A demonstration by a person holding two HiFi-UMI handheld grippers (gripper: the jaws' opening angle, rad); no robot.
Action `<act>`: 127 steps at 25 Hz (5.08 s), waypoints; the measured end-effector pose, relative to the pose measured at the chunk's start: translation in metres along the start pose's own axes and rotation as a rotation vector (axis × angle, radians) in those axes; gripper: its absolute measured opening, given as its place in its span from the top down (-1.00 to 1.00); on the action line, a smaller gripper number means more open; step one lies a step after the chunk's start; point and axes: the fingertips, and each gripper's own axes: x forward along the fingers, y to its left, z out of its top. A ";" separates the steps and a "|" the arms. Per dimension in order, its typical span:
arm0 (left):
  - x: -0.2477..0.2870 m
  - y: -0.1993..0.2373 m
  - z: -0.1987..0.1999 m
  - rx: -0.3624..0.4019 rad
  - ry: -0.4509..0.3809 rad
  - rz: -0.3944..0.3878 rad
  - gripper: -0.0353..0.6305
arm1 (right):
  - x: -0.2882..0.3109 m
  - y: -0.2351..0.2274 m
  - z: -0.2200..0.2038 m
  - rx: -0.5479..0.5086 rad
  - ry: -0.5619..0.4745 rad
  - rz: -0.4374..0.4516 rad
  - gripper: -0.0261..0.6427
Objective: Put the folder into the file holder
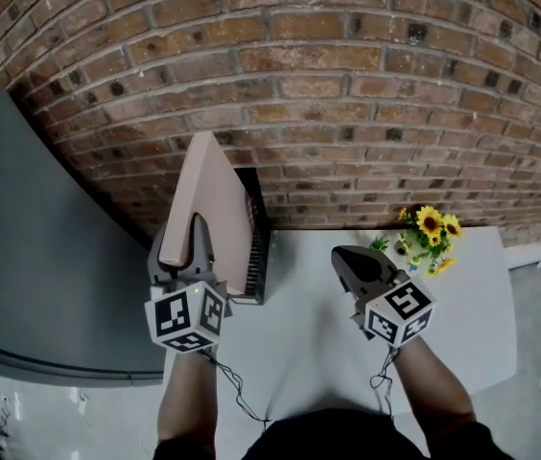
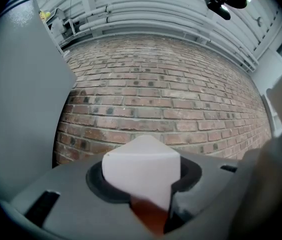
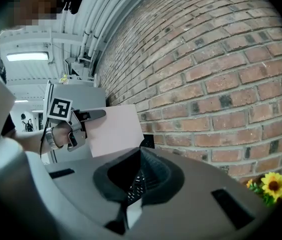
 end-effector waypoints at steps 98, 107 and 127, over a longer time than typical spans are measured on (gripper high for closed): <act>-0.318 -0.185 -0.061 -0.052 0.232 -0.002 0.87 | -0.166 0.148 -0.033 -0.016 -0.002 0.438 0.91; -0.356 -0.151 -0.051 -0.076 0.214 -0.125 0.88 | -0.187 0.190 -0.034 -0.020 -0.026 0.280 0.91; -0.394 -0.122 -0.046 -0.089 0.212 -0.265 0.87 | -0.211 0.235 -0.040 0.005 -0.062 0.128 0.91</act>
